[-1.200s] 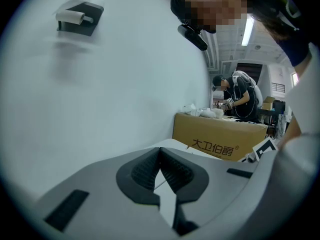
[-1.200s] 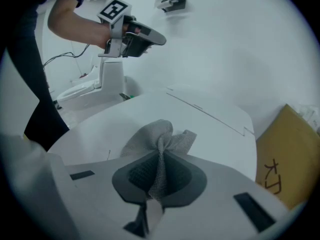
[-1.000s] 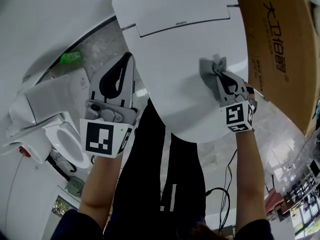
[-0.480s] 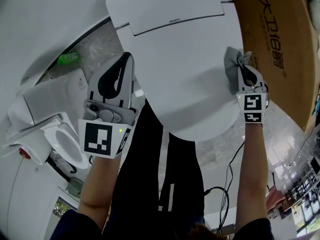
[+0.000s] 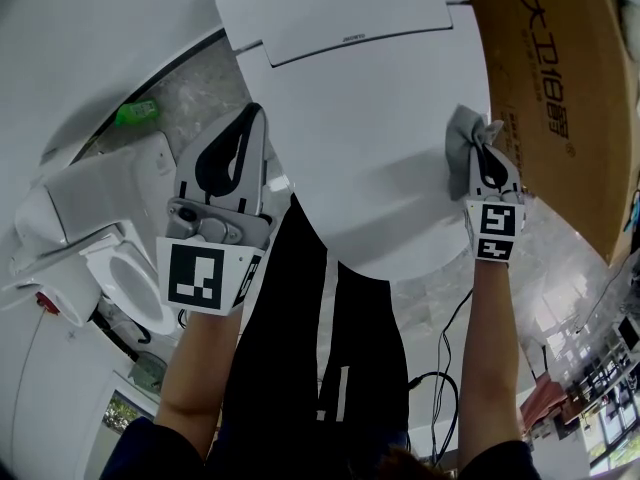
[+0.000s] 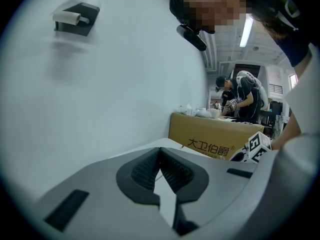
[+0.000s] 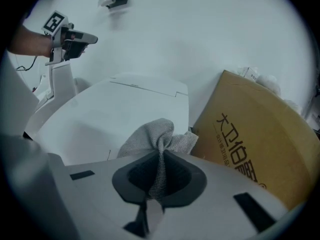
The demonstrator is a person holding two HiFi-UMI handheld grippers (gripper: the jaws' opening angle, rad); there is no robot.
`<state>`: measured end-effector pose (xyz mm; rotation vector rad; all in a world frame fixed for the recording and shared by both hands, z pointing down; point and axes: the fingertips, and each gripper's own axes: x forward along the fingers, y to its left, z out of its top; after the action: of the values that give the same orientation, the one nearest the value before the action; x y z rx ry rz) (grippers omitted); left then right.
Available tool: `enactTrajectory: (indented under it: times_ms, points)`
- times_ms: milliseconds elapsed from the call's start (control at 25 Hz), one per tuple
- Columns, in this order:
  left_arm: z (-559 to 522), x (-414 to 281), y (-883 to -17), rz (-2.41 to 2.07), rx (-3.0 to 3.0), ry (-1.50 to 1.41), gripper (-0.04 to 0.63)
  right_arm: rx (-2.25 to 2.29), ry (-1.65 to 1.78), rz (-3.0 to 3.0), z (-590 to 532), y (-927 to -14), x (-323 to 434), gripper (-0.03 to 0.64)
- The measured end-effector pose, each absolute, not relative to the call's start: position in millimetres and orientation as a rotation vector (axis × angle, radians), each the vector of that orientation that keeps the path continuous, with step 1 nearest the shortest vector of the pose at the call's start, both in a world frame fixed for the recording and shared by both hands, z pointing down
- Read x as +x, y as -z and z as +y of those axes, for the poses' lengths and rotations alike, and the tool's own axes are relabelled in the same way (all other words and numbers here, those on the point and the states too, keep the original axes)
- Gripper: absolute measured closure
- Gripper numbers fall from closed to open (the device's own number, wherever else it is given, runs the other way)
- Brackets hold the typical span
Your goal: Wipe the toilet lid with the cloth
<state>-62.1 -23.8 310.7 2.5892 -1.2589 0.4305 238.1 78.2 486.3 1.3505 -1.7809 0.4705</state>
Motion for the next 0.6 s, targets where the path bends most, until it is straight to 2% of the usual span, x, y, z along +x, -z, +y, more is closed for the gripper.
enactTrajectory:
  times_ms: [600]
  points:
    - [-24, -68, -308, -1.267, 2.592, -0.426, 0.581, 1.159, -0.505, -1.984, 113, -485, 91, 0.580]
